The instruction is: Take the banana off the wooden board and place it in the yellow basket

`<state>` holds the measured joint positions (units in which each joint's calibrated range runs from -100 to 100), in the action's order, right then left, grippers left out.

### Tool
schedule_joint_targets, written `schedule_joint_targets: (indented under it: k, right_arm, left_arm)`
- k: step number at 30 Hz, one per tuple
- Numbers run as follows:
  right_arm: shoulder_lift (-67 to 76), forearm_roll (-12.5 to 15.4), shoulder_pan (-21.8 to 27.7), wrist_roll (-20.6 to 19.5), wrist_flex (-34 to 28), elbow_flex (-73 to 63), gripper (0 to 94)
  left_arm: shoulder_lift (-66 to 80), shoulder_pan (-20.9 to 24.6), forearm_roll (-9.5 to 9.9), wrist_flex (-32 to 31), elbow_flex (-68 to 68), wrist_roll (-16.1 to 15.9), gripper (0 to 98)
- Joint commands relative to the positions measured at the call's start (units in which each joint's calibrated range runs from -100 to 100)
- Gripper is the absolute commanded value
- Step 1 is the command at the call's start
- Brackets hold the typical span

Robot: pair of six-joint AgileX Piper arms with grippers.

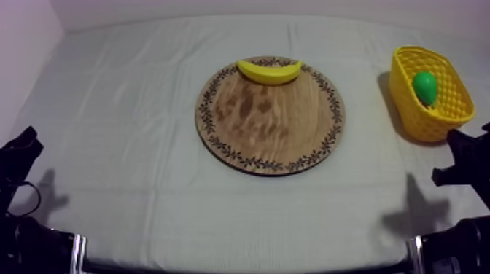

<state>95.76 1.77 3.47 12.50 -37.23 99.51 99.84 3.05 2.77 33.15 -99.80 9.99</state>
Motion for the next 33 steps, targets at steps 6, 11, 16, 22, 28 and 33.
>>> schedule_joint_targets:
  k: [6,11,16,22,28,33]
  right_arm:
    - [-0.06,0.01,-2.43,-0.24,0.13,0.05,0.5]
    - [-0.02,0.01,-8.29,0.26,0.13,0.05,0.5]
    - [-0.01,0.01,-12.6,0.7,0.13,0.05,0.6]
    - [-0.01,0.01,-14.58,0.77,0.03,0.05,0.6]
    - [-0.47,-1.71,-16.94,-0.04,-2.39,-1.15,0.7]
    - [-9.25,-8.49,-20.13,-4.56,-3.67,-7.09,0.8]
  left_arm:
    - [-0.02,0.02,-0.01,-0.01,0.02,0.0,0.1]
    - [-0.02,0.02,-0.01,-0.01,0.02,0.0,0.1]
    - [-0.02,0.02,-0.01,-0.01,0.02,-0.03,0.1]
    - [-0.02,0.02,-0.01,-0.01,0.02,-0.05,0.1]
    - [-0.02,0.02,-0.01,-0.01,0.02,-0.05,0.1]
    - [-0.02,0.02,-0.01,-0.01,0.02,-0.05,0.1]
